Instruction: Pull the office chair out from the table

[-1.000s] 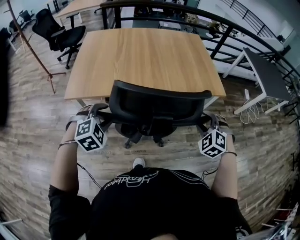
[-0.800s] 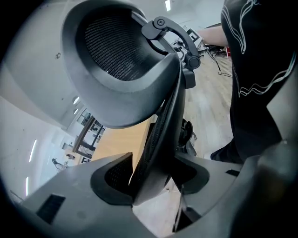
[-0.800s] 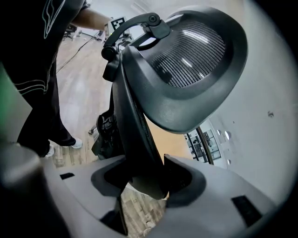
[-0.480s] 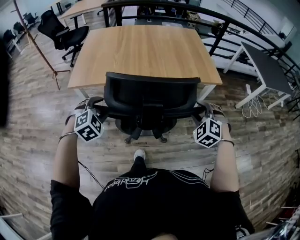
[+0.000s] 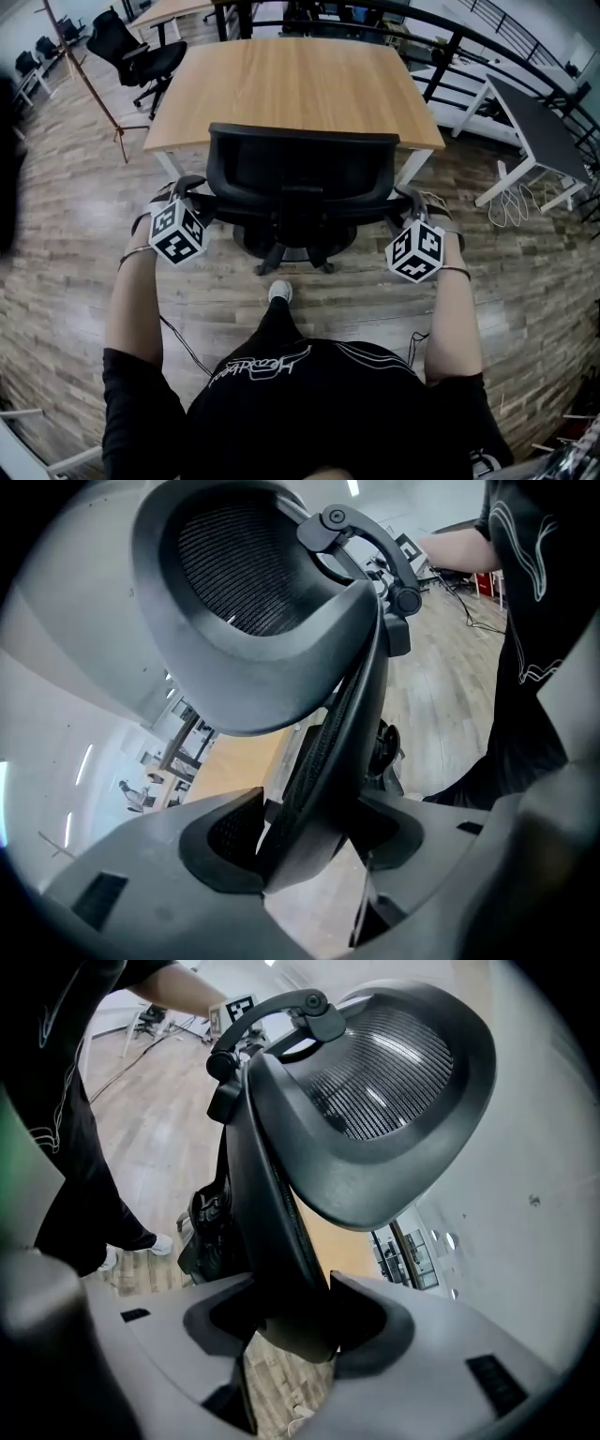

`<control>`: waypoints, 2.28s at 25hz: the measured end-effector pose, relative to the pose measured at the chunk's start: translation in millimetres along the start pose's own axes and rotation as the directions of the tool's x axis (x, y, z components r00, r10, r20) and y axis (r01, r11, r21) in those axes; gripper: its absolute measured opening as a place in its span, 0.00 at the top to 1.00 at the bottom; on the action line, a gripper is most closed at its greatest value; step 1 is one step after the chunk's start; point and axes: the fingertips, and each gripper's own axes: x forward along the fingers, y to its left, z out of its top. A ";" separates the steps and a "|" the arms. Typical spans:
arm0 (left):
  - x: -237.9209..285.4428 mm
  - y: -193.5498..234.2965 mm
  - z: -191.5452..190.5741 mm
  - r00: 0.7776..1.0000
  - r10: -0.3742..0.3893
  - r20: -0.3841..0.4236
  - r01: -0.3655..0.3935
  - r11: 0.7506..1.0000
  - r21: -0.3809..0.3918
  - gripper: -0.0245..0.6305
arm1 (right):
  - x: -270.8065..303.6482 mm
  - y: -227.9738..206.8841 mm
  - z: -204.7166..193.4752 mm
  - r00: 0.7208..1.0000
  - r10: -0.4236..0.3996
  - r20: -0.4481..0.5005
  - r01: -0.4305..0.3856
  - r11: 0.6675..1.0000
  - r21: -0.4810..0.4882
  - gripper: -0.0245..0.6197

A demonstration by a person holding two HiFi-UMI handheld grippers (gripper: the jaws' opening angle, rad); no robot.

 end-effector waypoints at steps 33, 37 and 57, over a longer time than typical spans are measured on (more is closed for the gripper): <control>-139.1 -167.0 -6.6 0.992 0.040 0.116 -0.049 0.996 0.072 0.59 | -170.4 134.6 -27.1 0.991 -0.060 -0.124 0.064 0.997 0.032 0.59; -157.8 -186.6 -8.2 0.989 0.057 0.138 -0.068 0.995 0.077 0.59 | -192.6 151.1 -28.6 0.985 -0.101 -0.137 0.107 0.993 0.039 0.59; -240.4 -263.5 -24.1 0.963 0.217 0.161 -0.223 0.975 0.015 0.57 | -289.9 213.0 -35.9 0.968 -0.239 -0.079 0.248 0.957 0.151 0.57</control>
